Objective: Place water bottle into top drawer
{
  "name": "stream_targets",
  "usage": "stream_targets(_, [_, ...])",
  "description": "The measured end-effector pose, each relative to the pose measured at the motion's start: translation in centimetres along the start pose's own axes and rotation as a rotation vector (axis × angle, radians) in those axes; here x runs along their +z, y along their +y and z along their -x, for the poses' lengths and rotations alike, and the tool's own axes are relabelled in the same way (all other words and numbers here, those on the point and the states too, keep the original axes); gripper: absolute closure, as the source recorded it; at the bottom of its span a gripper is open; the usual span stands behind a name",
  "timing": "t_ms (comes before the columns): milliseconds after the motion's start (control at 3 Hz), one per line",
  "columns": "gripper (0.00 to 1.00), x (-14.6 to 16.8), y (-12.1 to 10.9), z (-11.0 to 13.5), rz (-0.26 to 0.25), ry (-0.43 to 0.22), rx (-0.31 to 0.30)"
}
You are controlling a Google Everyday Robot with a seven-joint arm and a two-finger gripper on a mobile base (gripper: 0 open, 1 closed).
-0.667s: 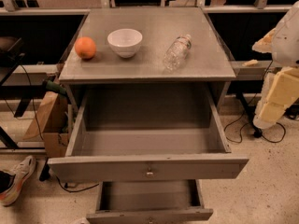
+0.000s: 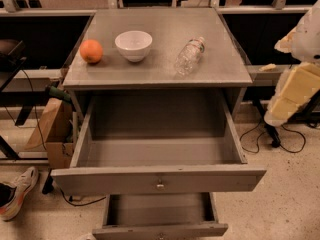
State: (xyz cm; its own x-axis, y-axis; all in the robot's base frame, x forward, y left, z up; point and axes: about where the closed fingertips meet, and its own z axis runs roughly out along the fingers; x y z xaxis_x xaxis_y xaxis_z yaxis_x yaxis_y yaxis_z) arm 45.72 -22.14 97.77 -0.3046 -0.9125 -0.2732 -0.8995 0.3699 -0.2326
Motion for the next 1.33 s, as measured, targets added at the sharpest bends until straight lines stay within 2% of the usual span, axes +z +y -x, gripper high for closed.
stream_targets(667, [0.00,4.6,-10.3,0.9,-0.040,-0.150,0.439])
stream_targets(1000, [0.00,7.0,-14.1,4.1,-0.075,-0.226,0.678])
stream_targets(1333, [0.00,7.1,-14.1,4.1,-0.074,-0.226,0.671])
